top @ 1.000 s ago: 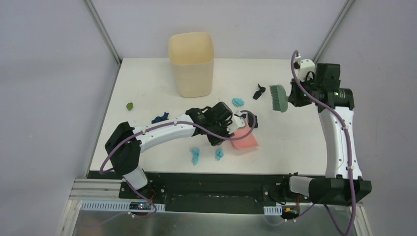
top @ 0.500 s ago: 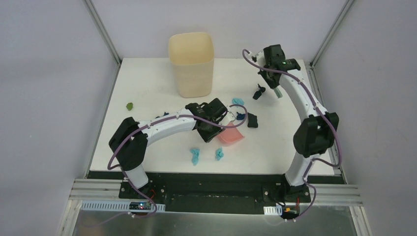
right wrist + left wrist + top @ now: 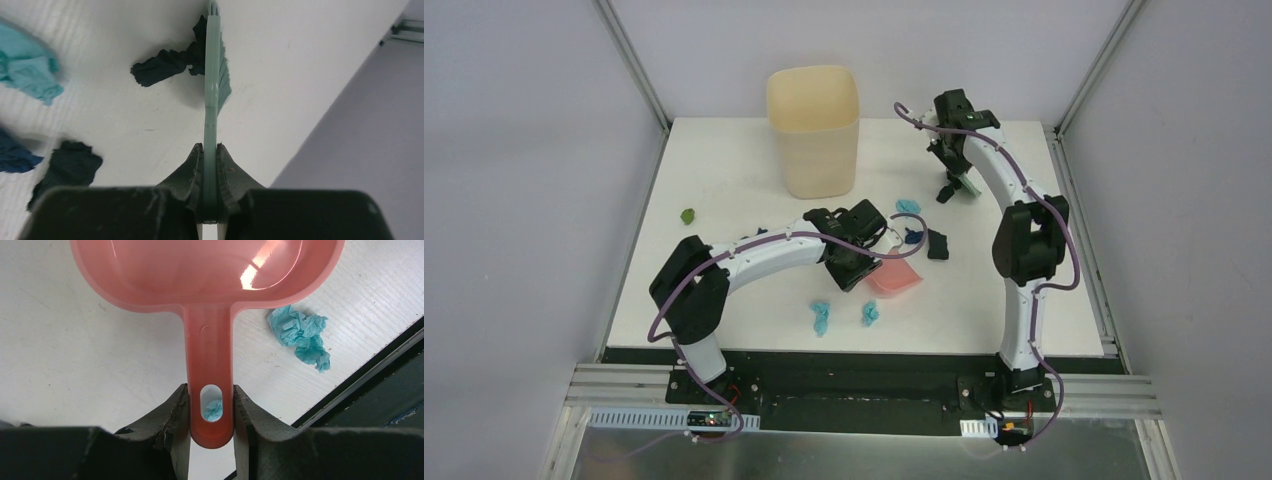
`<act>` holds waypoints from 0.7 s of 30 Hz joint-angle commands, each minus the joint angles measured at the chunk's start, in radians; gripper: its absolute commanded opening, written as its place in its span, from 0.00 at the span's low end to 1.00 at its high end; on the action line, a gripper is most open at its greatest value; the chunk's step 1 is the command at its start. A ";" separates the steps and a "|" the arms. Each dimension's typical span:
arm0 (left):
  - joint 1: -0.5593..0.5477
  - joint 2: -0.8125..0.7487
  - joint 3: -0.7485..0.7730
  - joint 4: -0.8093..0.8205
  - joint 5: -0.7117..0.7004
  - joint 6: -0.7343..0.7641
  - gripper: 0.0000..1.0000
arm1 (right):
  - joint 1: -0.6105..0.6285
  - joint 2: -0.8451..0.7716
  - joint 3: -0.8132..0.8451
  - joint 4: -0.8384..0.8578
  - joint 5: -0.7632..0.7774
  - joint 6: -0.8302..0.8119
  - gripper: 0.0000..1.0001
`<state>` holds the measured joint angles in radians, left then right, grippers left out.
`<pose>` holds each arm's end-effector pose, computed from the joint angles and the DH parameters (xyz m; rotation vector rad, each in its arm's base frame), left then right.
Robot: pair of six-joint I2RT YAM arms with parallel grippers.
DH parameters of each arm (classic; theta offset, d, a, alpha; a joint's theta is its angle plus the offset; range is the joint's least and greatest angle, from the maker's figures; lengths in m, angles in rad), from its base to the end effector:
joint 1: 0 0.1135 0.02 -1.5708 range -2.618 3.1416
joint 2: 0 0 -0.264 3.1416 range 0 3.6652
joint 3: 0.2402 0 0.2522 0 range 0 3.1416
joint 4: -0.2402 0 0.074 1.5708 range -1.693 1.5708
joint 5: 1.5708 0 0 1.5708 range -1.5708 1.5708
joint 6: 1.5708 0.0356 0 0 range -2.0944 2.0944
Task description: Sweep away the paper scraps from the table
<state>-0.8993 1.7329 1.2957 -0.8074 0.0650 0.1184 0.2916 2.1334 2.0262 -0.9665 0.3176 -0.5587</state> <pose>0.2128 -0.2716 0.2209 1.4031 2.4838 -0.2644 0.4459 0.1222 0.2755 -0.9936 2.4553 -0.5095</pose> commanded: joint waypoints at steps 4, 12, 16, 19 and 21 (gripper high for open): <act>0.001 0.021 0.030 0.006 0.035 0.006 0.03 | 0.073 -0.195 -0.128 -0.133 -0.264 0.146 0.00; -0.017 0.064 0.044 0.014 -0.002 -0.007 0.03 | 0.121 -0.400 -0.381 -0.159 -0.505 0.217 0.00; -0.035 0.089 0.050 0.009 -0.033 -0.005 0.03 | 0.121 -0.462 -0.438 -0.188 -0.635 0.239 0.00; -0.039 0.097 0.050 0.013 -0.044 -0.005 0.04 | 0.120 -0.497 -0.465 -0.198 -0.719 0.247 0.00; -0.040 0.099 0.050 0.016 -0.048 -0.003 0.04 | 0.119 -0.513 -0.466 -0.216 -0.795 0.242 0.00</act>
<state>-0.9302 1.8305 1.3163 -0.8040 0.0448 0.1181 0.4110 1.6890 1.5677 -1.1374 -0.2707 -0.3447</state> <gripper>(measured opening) 0.309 0.088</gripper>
